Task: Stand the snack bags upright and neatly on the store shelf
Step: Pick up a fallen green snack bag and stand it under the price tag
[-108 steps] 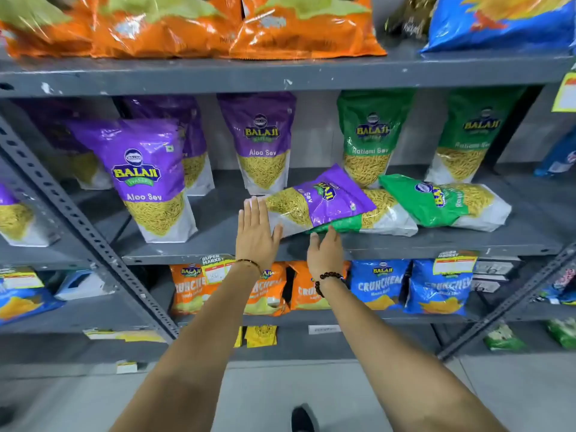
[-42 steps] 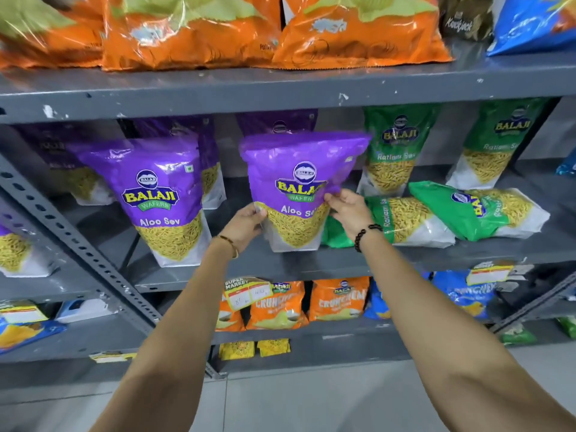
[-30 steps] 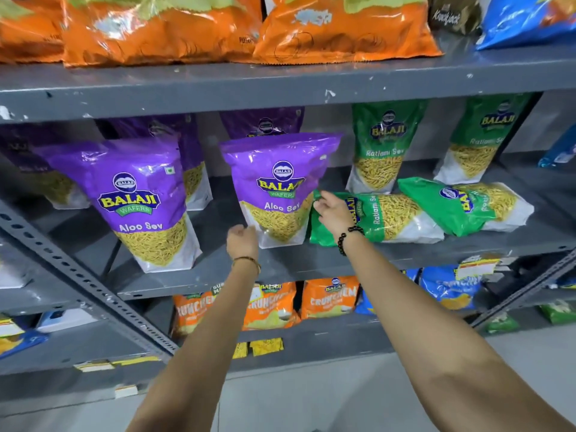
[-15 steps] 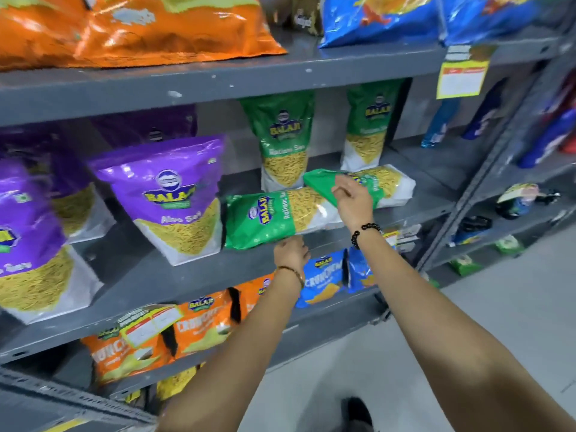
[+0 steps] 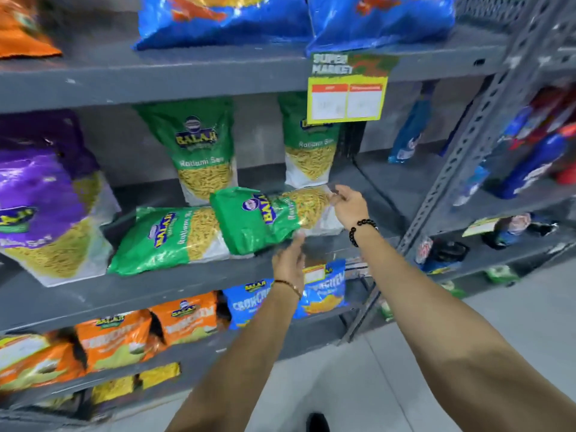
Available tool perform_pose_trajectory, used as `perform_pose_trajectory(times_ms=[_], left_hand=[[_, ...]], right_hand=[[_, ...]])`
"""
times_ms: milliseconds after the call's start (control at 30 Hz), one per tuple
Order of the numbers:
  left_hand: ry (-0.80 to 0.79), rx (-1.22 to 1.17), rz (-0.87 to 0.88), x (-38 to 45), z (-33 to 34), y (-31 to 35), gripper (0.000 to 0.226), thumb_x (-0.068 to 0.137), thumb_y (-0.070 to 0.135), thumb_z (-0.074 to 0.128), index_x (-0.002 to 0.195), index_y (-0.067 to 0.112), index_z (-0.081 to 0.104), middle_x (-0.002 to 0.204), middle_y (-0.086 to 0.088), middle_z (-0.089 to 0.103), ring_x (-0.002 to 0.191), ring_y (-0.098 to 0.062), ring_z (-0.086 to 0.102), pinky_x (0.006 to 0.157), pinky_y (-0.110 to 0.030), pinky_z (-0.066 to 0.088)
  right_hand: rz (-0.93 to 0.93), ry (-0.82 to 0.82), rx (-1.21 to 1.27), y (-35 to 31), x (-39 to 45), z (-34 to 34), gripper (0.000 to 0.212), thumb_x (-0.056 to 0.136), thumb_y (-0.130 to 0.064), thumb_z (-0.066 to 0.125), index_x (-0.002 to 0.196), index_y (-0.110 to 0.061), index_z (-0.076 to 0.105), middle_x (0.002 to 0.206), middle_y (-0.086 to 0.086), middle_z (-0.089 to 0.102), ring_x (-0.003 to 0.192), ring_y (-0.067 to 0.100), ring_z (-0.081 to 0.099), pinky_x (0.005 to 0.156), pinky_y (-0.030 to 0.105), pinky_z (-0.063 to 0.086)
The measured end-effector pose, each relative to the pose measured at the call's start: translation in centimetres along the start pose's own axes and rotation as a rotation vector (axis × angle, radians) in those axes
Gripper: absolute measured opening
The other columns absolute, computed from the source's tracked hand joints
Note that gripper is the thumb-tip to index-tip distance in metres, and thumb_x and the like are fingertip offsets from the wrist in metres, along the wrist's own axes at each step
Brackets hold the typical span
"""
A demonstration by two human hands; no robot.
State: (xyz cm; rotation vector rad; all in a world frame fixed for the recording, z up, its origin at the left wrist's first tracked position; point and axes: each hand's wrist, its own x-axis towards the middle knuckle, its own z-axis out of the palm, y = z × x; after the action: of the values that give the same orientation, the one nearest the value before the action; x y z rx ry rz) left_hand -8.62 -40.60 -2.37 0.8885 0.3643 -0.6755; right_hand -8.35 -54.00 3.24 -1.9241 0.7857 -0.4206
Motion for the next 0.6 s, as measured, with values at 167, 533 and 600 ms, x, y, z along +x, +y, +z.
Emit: perform_pose_trajectory(times_ms=[167,533,600], left_hand=[[0.054,-0.070,0.100,0.6,1.7,-0.1,0.067,0.083,0.042,0.060,0.135,0.014,0.029,0.150,-0.008,0.030,0.141,-0.024,0.028,0.118,-0.038,0.026],[0.126,-0.203,0.174,2.0,3.7,0.3,0.072,0.084,0.062,0.043,0.145,0.029,0.023,0.154,-0.008,0.022,0.142,-0.030,0.023,0.114,-0.056,0.021],[0.135,-0.184,0.183,2.1,3.9,0.5,0.067,0.083,0.063,0.042,0.140,0.029,0.032,0.147,-0.007,0.034,0.138,-0.030,0.030,0.112,-0.059,0.022]], right_hand=[[0.142,-0.126,0.044,2.5,3.3,-1.2,0.054,0.091,-0.029,0.049,0.135,-0.002,0.038,0.144,0.017,0.042,0.132,0.029,0.041,0.113,0.038,0.030],[0.364,-0.207,0.265,3.9,4.8,-1.8,0.057,0.080,-0.055,0.052,0.114,-0.010,0.056,0.118,0.010,0.058,0.107,0.029,0.056,0.099,0.046,0.046],[0.403,-0.193,0.356,4.5,4.5,-2.5,0.054,0.082,-0.055,0.052,0.113,-0.011,0.053,0.118,0.013,0.058,0.105,0.030,0.057,0.092,0.044,0.049]])
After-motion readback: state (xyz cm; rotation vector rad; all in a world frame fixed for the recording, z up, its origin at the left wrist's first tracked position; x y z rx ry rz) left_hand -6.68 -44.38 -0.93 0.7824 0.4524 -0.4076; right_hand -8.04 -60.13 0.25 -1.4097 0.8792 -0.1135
